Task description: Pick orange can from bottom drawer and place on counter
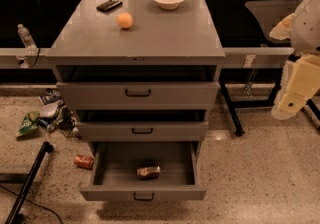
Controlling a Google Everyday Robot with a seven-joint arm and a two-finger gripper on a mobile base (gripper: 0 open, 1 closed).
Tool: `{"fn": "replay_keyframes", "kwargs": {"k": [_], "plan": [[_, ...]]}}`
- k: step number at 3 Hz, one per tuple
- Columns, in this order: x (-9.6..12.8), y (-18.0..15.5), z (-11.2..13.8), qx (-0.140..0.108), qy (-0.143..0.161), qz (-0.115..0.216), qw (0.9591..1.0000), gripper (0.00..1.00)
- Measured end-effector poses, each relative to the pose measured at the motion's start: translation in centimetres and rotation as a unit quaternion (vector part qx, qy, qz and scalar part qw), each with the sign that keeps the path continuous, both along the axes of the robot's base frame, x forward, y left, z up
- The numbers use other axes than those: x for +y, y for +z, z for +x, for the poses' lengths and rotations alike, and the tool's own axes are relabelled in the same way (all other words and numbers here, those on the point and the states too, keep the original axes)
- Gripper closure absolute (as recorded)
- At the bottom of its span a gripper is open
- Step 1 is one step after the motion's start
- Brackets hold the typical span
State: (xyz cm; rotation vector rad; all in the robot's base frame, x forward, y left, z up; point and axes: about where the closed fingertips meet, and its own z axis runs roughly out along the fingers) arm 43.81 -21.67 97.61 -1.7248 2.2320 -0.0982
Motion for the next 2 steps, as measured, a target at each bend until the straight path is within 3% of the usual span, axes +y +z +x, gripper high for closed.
{"fn": "replay_keyframes", "kwargs": {"k": [2], "plan": [[0.3, -0.39, 0.23, -0.002, 0.007, 0.002, 1.0, 0.0]]}}
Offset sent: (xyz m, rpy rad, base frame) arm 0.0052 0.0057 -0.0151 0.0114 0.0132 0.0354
